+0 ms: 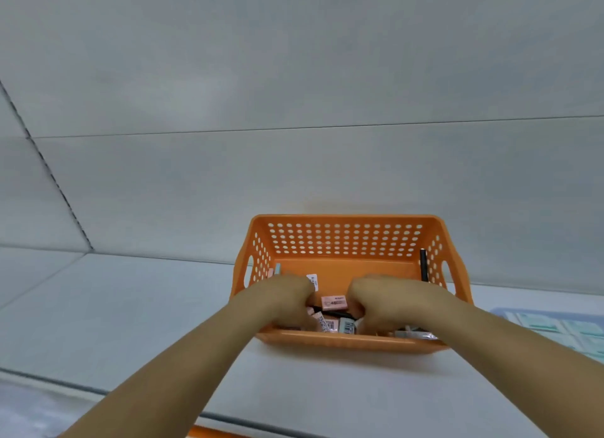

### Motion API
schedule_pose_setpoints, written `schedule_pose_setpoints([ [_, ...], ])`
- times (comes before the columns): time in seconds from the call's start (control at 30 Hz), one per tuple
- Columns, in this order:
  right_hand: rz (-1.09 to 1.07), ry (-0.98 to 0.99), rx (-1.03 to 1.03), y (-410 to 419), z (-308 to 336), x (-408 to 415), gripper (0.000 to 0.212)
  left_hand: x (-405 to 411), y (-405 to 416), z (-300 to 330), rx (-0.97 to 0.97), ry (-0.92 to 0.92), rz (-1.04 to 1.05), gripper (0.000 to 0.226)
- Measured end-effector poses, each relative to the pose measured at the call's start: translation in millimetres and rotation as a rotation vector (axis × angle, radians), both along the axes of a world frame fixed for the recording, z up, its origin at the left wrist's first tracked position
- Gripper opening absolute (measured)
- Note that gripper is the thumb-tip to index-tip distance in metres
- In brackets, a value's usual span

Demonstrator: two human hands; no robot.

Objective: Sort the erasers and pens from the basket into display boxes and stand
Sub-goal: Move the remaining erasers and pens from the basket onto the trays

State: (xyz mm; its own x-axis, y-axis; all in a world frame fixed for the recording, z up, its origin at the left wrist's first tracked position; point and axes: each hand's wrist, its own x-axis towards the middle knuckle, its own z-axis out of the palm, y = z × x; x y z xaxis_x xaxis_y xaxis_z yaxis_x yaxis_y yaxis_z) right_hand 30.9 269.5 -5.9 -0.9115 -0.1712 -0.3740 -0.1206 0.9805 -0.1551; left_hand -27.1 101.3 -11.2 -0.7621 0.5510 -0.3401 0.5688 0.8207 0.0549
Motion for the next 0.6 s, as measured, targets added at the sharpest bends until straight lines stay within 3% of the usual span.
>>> schedule_pose_setpoints([
  [0.1, 0.020, -0.062, -0.128, 0.7, -2.4, -1.8, 0.033, -4.5, -6.8, 1.8, 0.053, -0.107, -0.046, 0.049],
  [0.23, 0.126, -0.042, -0.125, -1.0, -5.0, -5.3, 0.049, -9.3, -9.9, -0.7, 0.098, -0.165, -0.081, 0.051],
  [0.37, 0.120, -0.020, -0.038, -2.2, -10.8, -9.7, 0.031, -11.9, -7.6, -11.0, 0.083, -0.146, -0.073, 0.037],
  [0.47, 0.123, -0.005, -0.070, 1.8, -14.3, -9.5, 0.017, -15.3, -8.8, -16.1, 0.177, -0.159, -0.062, 0.030],
  [0.6, 0.183, -0.014, -0.122, 5.5, -11.1, -6.2, 0.031, -16.9, -7.4, -15.6, 0.245, -0.202, -0.069, 0.029],
])
